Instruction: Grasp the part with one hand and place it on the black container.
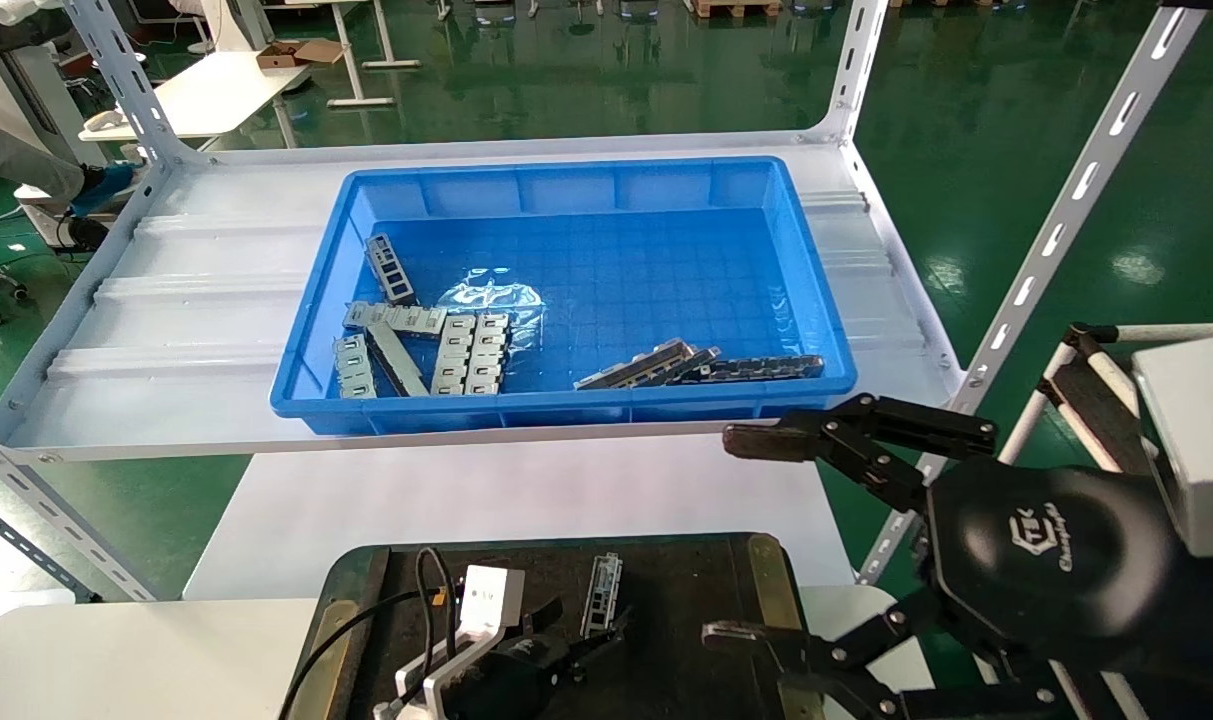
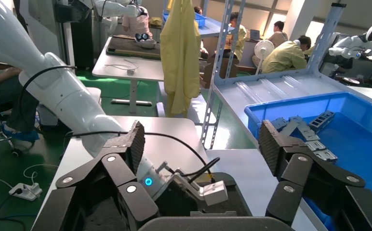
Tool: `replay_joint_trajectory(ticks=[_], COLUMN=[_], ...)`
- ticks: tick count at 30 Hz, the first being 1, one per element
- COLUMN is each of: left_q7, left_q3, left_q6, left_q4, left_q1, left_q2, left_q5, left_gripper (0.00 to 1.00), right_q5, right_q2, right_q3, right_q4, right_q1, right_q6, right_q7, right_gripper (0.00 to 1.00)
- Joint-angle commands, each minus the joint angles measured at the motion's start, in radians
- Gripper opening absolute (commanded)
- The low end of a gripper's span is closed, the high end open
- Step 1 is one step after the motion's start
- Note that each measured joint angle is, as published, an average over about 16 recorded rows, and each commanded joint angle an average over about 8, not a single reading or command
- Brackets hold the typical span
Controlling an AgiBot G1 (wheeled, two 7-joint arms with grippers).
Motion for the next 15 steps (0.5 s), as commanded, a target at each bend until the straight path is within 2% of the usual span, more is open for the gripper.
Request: replay_joint_trajectory(ticks=[1, 15], left_q7=[0.006, 0.126], left_q3=[-0.008, -0.157], left_q6=[0.042, 0.405], left_q4=[-0.018, -0.011], left_q1=[-0.001, 0.000], left_q2=[-0.031, -0.198], left_q5=[0.017, 0.017], left_gripper=[1.00, 1.00], right_q5=[0.000, 0.000], right_q2=[0.000, 0.000], right_q3=[0.000, 0.000], right_q4=[0.000, 0.000], right_q1=[0.000, 0.000], right_q6=[0.000, 0.000], right_q7=[0.000, 0.000], right_gripper=[1.00, 1.00])
